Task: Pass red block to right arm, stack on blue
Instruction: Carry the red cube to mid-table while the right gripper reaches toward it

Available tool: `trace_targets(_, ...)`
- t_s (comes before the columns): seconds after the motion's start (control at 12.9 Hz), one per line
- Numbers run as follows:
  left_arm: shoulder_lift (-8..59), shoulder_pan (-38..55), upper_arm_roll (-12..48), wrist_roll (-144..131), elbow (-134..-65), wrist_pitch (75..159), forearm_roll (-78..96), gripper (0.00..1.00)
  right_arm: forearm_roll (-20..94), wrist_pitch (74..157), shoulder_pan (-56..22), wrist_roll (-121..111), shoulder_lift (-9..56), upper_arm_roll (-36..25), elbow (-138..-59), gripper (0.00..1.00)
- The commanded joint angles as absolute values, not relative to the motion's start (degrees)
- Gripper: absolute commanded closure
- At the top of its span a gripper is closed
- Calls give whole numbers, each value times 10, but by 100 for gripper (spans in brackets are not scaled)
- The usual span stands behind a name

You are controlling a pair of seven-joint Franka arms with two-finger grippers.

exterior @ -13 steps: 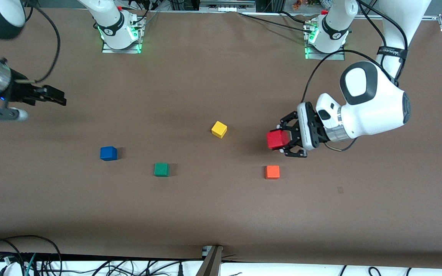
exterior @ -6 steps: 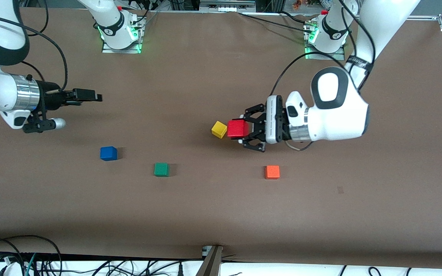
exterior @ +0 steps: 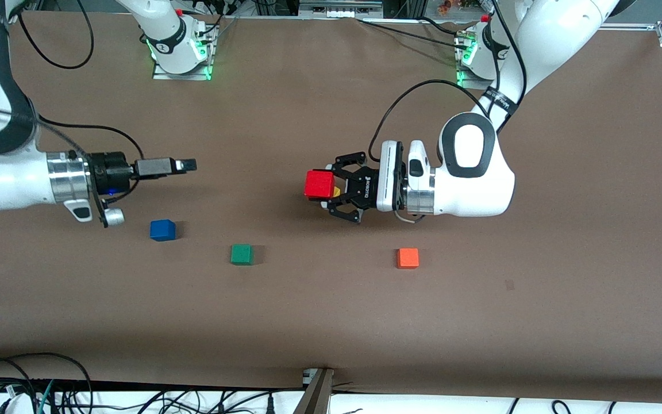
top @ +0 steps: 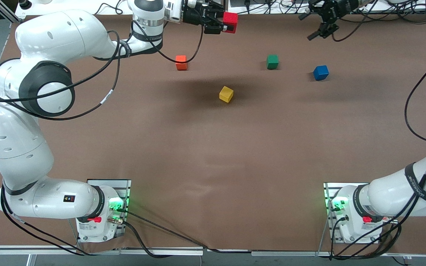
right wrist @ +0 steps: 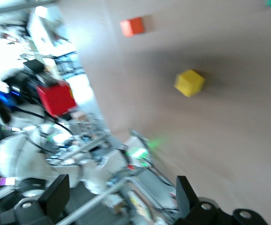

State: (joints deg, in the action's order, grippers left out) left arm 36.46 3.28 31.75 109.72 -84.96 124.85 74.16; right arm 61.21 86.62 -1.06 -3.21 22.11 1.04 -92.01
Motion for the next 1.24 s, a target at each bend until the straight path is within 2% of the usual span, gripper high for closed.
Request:
trace_targets(0.0,379,38,325,1124,-831,1238,771,100,716,905,-26,-67,231,18,-941,0)
trace_targets(0.23,385,43,336,1137,-834,1241,782,100,837,975,-68,-139,236,17,-994,0)
trace_targets(0.54,387,54,336,1142,-833,1241,785,100,941,1016,-112,-206,237,18,-1026,0)
trace_targets(0.93,388,61,336,1149,-835,1242,804,100,952,1026,-125,-226,223,19,-1057,0)
trace_targets(1.16,388,55,336,1165,-838,1238,808,100,955,1029,-125,-225,190,28,-1092,0)
